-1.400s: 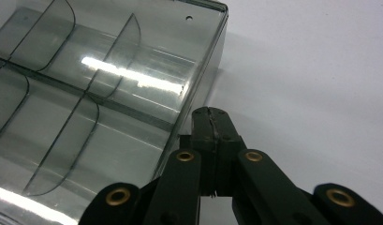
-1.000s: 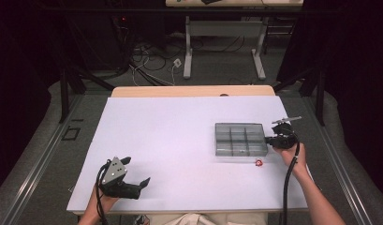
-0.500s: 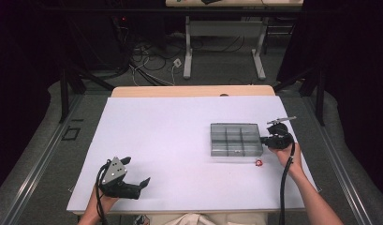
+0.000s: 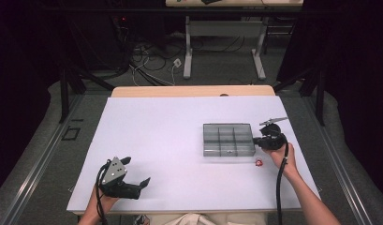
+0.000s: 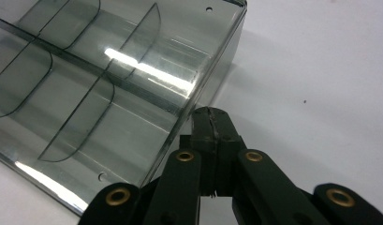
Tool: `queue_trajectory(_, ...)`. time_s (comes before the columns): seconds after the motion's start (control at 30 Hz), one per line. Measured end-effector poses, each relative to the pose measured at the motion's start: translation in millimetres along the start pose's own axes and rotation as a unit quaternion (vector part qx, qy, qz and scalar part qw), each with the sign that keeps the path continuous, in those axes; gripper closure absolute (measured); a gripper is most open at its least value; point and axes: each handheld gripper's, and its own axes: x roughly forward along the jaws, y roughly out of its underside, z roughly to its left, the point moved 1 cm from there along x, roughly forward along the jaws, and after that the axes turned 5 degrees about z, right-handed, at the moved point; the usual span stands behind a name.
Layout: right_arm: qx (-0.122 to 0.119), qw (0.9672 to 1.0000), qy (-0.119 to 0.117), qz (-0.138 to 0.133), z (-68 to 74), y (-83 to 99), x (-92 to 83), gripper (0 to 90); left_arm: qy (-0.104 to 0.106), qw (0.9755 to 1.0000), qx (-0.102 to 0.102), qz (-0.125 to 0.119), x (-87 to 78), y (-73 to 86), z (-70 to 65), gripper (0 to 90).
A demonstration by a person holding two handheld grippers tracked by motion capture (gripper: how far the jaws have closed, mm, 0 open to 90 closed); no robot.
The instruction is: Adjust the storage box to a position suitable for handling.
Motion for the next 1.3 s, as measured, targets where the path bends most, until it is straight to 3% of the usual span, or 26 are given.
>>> queue_trajectory(0.97,-0.035,0.9993,-0.013,0.010,33.1,-10.8,6.4,90.0,-0.004,1.0000,-0.002,-0.002,-0.2,0.1,-0.5,0.0)
queue_trajectory(1.13,-0.030,0.9993,-0.019,0.010,36.1,-11.5,7.5,90.0,-0.003,1.0000,-0.004,-0.002,0.0,0.1,-1.1,0.0)
queue_trajectory(1.3,-0.009,0.9995,-0.018,0.024,39.5,-13.3,7.2,90.0,-0.003,1.0000,-0.003,-0.002,-0.2,-0.1,-1.1,0.0)
